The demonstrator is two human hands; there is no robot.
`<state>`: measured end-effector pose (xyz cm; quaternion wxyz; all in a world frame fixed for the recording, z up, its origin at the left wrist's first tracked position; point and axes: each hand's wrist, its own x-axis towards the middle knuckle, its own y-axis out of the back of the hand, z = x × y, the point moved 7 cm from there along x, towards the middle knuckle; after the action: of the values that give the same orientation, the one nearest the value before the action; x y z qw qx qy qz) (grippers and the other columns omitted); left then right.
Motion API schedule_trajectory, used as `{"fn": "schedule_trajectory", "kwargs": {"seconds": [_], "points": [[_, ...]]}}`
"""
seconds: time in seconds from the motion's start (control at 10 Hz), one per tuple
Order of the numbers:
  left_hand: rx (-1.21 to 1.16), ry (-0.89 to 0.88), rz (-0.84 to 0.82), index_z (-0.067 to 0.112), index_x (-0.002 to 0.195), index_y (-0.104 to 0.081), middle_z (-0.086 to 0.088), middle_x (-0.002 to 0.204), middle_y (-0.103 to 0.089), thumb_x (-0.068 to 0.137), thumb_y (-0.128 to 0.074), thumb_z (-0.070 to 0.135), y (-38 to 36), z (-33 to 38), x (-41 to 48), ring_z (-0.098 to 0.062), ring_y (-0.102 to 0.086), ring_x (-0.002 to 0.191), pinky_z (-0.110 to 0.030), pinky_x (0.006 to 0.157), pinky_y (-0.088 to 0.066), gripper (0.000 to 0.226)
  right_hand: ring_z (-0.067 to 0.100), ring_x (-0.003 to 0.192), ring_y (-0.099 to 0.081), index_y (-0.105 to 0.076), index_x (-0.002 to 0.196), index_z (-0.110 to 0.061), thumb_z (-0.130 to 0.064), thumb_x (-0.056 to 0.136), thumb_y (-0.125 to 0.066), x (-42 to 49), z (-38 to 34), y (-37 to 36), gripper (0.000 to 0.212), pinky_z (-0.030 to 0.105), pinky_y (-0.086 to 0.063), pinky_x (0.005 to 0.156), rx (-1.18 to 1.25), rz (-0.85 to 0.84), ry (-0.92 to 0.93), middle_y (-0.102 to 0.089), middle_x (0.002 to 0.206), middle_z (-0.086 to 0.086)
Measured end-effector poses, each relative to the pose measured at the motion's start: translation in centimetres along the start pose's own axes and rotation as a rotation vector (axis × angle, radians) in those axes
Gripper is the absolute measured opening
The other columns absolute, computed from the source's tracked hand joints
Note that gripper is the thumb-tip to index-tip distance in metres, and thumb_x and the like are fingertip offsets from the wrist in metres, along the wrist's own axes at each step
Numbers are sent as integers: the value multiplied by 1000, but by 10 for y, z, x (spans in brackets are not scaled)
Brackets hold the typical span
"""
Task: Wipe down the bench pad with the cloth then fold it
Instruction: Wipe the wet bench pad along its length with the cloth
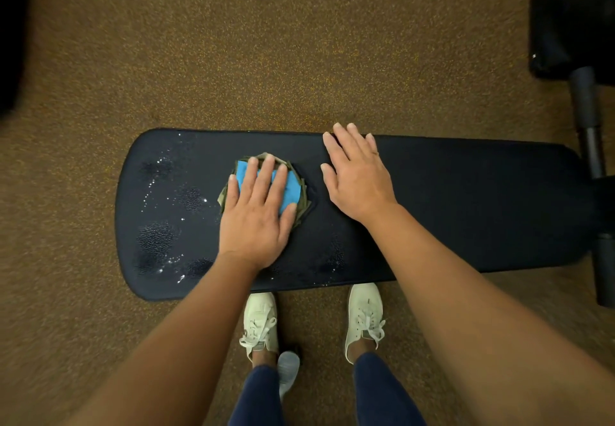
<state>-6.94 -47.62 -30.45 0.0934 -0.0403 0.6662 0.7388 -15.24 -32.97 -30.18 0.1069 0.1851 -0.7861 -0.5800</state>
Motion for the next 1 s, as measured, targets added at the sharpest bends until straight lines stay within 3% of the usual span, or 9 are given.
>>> {"fn": "schedule_trajectory", "kwargs": {"seconds": [0.1,0.2,0.3,0.4,0.5,0.6,0.8,0.9,1.0], "points": [[-35,242,20,11,150,-24,-13,159,-15,98,-26,43,-4,20,-1,-34,-6,147,-55,117,-9,61,33,140,-30,-44,139,-6,-32,95,-32,0,-1,0,53,49,-19,114,3,4,-20,-40,147,15],[1,66,-32,10,150,-24,-16,158,-15,98,-26,44,-9,40,-13,-36,-7,146,-56,116,-11,61,33,140,-30,-44,139,-6,-33,95,-30,0,-2,1,54,49,-19,114,3,-7,-19,-40,147,15],[56,-249,-62,11,150,-26,-13,159,-16,99,-24,47,-5,29,-17,-32,-8,147,-54,116,-14,63,33,140,-30,-43,139,-6,-34,95,-29,0,-2,2,54,49,-19,114,3,-10,-12,-39,147,15],[51,-226,-22,12,151,-25,-11,159,-17,98,-25,47,-1,9,-3,-30,-9,147,-53,117,-11,63,33,140,-30,-43,139,-5,-34,95,-30,0,-2,2,54,49,-19,114,-2,-9,-16,-40,147,15],[-40,120,16,10,150,-24,-13,159,-17,97,-27,44,-2,15,2,-32,-10,147,-54,117,-11,63,34,139,-32,-45,138,-5,-34,94,-31,0,-3,2,55,51,-22,113,3,-10,-27,-42,146,16],[-61,222,-10,8,150,-22,-17,158,-14,97,-27,43,-9,41,-12,-36,-6,146,-56,116,-9,64,34,139,-31,-44,139,-5,-34,93,-30,1,-2,1,56,51,-21,113,3,-25,-32,-41,146,15],[29,-290,-54,15,151,-26,-9,158,-21,97,-29,52,-7,37,-27,-30,-10,147,-54,116,-15,65,34,139,-31,-44,139,-6,-34,94,-31,2,-2,3,55,51,-21,114,-8,-53,-22,-41,147,15],[3,-121,-14,17,152,-23,-7,159,-19,96,-31,52,-3,17,-12,-29,-8,147,-53,117,-10,66,33,140,-28,-42,140,-6,-30,96,-39,2,-2,3,51,50,-18,115,-10,-46,-13,-39,148,15],[-54,165,10,14,151,-22,-11,159,-16,96,-30,48,-3,27,-9,-33,-7,147,-54,117,-8,65,32,142,-26,-41,141,-6,-28,96,-43,1,-2,2,50,49,-17,116,-19,-43,-15,-37,149,14]]}}
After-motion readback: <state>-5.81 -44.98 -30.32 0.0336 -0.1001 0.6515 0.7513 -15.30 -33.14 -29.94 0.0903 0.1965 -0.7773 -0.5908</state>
